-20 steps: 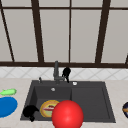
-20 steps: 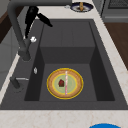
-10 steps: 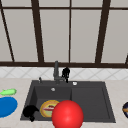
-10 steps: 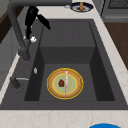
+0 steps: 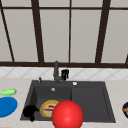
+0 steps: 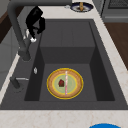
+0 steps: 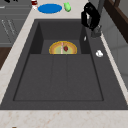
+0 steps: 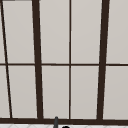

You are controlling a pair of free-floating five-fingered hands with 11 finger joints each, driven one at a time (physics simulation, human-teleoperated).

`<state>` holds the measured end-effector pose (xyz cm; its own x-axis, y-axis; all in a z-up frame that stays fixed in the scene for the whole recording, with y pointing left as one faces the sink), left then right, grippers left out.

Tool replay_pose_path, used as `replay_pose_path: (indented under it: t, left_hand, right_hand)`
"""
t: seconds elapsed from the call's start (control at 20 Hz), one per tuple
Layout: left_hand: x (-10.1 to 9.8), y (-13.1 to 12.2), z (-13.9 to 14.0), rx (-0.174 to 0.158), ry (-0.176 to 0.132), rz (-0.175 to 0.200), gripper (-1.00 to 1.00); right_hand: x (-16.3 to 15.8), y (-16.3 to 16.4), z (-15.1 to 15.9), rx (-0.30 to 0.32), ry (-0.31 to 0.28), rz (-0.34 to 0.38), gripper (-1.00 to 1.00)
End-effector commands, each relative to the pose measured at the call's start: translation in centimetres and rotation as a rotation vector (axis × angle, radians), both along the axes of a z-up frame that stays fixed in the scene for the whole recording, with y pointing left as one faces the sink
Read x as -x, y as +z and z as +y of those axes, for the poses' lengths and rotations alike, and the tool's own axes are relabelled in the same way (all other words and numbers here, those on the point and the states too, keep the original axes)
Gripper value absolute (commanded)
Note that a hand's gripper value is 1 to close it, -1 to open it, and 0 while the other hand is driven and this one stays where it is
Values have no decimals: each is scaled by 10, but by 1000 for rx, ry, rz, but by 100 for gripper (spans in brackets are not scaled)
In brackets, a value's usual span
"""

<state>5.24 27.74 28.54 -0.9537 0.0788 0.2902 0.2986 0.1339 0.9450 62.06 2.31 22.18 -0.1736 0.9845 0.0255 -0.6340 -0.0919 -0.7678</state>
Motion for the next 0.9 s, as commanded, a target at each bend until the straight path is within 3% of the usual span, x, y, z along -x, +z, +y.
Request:
replay_pose_path:
  t: [0.0,0.15,0.55,0.65,0.75,0.85]
  left_hand:
    - [0,0,0,0,0,0,0]
    - [0,0,0,0,0,0,0]
    - [0,0,0,0,0,0,0]
    - [0,0,0,0,0,0,0]
    - [0,0,0,0,0,0,0]
    - [0,0,0,0,0,0,0]
  right_hand:
    - [10,2,-4,0,-8,-85,-100]
    - [27,17,-8,10,11,-162,-100]
    - [47,59,-20,31,38,-253,-100]
    - [45,62,-18,32,45,-235,-100]
    - [28,55,-13,33,73,-170,-100]
    - [17,50,-11,37,71,-168,-100]
